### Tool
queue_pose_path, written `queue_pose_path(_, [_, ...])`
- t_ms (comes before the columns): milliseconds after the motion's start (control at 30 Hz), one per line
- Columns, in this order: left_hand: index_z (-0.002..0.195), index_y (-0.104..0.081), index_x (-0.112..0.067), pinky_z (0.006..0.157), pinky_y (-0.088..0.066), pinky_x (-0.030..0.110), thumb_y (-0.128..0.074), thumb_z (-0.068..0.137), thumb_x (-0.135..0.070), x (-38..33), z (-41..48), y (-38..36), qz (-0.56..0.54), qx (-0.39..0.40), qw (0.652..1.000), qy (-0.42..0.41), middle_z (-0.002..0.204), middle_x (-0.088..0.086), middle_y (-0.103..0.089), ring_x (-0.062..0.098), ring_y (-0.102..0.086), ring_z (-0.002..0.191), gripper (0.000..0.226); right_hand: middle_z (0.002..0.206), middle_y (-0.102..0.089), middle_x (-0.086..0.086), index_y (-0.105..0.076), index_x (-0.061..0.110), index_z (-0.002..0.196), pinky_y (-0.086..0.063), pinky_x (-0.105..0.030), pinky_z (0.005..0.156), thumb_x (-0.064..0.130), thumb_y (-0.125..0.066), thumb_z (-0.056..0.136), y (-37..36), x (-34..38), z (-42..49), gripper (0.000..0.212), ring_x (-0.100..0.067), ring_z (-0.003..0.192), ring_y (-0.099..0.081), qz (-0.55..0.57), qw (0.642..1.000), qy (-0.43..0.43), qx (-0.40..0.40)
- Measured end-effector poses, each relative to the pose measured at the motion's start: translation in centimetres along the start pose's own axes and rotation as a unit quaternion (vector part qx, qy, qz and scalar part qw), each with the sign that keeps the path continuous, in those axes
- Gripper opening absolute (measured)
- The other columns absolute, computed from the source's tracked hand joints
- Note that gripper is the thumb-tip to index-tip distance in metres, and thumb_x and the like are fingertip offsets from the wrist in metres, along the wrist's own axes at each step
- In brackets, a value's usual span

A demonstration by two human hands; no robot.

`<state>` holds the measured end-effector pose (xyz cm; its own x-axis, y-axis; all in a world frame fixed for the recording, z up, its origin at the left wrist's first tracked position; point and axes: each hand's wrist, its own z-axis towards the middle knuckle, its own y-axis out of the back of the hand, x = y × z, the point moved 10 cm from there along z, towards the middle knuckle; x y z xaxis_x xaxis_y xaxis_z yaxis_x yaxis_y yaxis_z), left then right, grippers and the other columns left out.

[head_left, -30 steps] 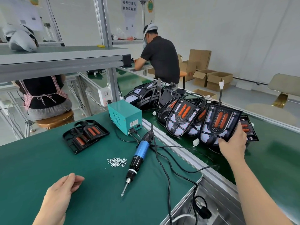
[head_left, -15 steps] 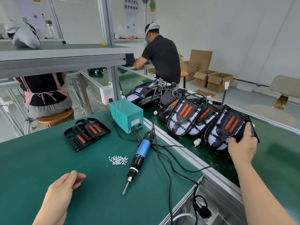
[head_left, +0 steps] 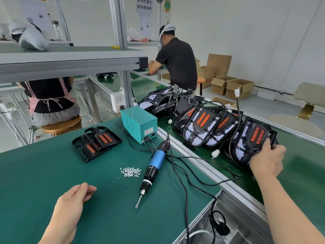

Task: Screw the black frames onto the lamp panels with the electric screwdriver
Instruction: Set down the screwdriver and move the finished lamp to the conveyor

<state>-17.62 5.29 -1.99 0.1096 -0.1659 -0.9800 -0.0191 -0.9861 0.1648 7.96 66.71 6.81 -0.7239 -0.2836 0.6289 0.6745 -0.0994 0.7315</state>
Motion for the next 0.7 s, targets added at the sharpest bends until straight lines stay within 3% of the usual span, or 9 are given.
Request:
queue_pose_path(100, [0.087, -0.076, -0.014, 0.109, -0.042, 0.046, -0.052, 0.103, -0.025, 0.0, -0.1, 0.0, -0.004, 0.007, 1.0, 0.006, 0.1, 0.002, -0.075, 0.025, -0.066, 0.104, 0.031, 0.133, -0.034, -0.016, -0.039, 0.026, 0.148, -0.046, -0.053, 0.093, 0.004, -0.069, 0.083, 0.4, -0.1, -1.0, 0.074, -0.042, 0.107, -0.047, 0.014, 0.999, 0.044, -0.03])
queue_pose_path(300, [0.089, -0.076, -0.012, 0.109, -0.042, 0.045, -0.053, 0.103, -0.024, 0.0, -0.3, 0.2, -0.014, 0.01, 1.0, 0.007, 0.1, 0.002, -0.076, 0.026, -0.067, 0.104, 0.03, 0.132, -0.043, -0.025, -0.042, 0.014, 0.149, -0.039, -0.055, 0.1, -0.009, -0.066, 0.079, 2.4, 4.5, -3.8, 0.077, -0.044, 0.114, -0.044, 0.036, 0.98, 0.156, -0.116])
queue_pose_path(700, [0.087, -0.077, -0.015, 0.111, -0.041, 0.047, -0.053, 0.103, -0.025, -0.3, -0.8, 0.2, -0.014, 0.008, 1.0, 0.01, 0.098, 0.0, -0.076, 0.024, -0.067, 0.104, 0.031, 0.129, -0.049, -0.021, -0.052, 0.007, 0.145, -0.042, -0.046, 0.102, -0.013, -0.062, 0.082, 0.3, 16.9, -16.4, 0.066, -0.035, 0.115, -0.049, 0.139, 0.925, 0.352, -0.028])
